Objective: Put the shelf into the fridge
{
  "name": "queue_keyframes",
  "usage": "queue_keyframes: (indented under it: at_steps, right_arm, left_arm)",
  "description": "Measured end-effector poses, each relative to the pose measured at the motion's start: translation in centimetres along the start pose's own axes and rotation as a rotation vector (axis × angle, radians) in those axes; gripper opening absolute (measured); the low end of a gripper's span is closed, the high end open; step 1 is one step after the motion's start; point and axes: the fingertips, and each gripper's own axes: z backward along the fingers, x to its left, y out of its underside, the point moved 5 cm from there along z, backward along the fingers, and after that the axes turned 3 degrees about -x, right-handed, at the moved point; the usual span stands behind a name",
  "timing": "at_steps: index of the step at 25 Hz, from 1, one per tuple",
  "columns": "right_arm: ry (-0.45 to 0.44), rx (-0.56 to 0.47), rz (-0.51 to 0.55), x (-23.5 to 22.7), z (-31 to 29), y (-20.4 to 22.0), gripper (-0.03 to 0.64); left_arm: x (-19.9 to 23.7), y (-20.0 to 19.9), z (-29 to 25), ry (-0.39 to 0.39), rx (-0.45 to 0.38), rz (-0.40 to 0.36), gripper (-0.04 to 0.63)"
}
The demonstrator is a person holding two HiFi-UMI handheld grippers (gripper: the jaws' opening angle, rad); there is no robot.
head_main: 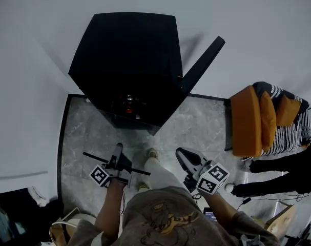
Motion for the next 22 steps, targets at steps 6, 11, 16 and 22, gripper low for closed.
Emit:
queue_keyframes:
  at_steps: [6,11,16,22]
  right_arm:
    - [-0.001,0.017,-0.002,-1.6,-1.1,-0.3,0.021]
    - [-0.001,0.037,-0.012,-2.8,-1.8,-0.3,0.021]
    - [0.003,0.05,-0.022,-3.8,-2.2,-0.3,0.021]
    - [0.001,0.065,-0.026,-4.6,-2.7,-0.5,0.021]
  left_arm:
    - [2.3,-0.4,-2.4,-0.022,-0.019,0.011,0.017]
    - [3.8,-0.6,-4.1,-0.042,-0.031,0.016,0.017]
    - [5.0,-1.3,-5.7,-0.048,-0.063,0.024,0.017]
    - [6.4,-2.2,-7.2,-0.058,-0.074,0.008,0.017]
